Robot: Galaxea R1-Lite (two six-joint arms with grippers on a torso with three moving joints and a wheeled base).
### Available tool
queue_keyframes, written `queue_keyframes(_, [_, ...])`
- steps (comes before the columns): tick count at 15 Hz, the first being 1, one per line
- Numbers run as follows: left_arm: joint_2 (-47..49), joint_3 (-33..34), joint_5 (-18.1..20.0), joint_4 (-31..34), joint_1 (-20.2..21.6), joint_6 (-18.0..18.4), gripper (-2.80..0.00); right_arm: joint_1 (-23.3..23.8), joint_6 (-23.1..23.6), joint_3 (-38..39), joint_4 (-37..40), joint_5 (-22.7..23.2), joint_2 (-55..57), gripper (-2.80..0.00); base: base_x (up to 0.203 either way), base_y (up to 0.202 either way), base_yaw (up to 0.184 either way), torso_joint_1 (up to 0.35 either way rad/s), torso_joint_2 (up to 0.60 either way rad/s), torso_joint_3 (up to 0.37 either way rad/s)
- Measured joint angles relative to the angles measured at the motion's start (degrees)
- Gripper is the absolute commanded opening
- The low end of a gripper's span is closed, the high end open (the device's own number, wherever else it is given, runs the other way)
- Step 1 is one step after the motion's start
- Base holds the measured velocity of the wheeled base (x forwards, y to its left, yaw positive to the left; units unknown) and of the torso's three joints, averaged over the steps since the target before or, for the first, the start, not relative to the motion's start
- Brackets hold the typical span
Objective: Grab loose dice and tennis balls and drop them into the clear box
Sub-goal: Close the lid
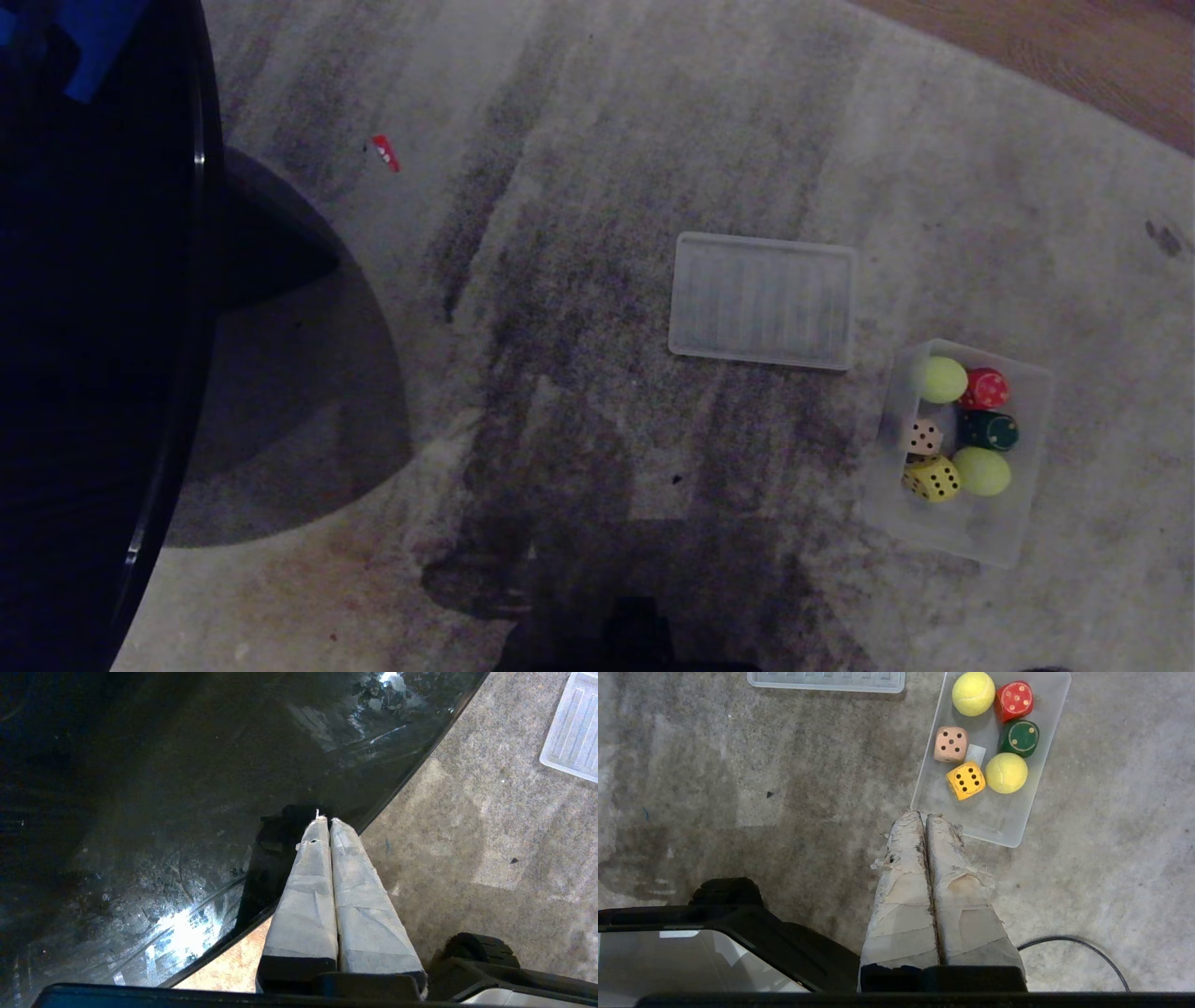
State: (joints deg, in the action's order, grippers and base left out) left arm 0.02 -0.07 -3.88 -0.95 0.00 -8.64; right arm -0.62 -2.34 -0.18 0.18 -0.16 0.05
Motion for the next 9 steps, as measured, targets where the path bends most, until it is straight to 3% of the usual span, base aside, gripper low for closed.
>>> queue_keyframes(5, [0.0,0.0,0.0,0.2,0.0,0.0,-2.8,0.0,1.4,0.0,0.1,0.0,0.0,-2.8,0.0,0.0,0.0,0.0,0.0,0.0])
queue_keyframes(9, [0.0,0.1,0.0,0.3,0.0,0.0,-2.8,0.0,-3.9,-8.4,4.5,-0.1,4.2,-2.8,0.0,0.0,0.0,0.0,0.0,0.0])
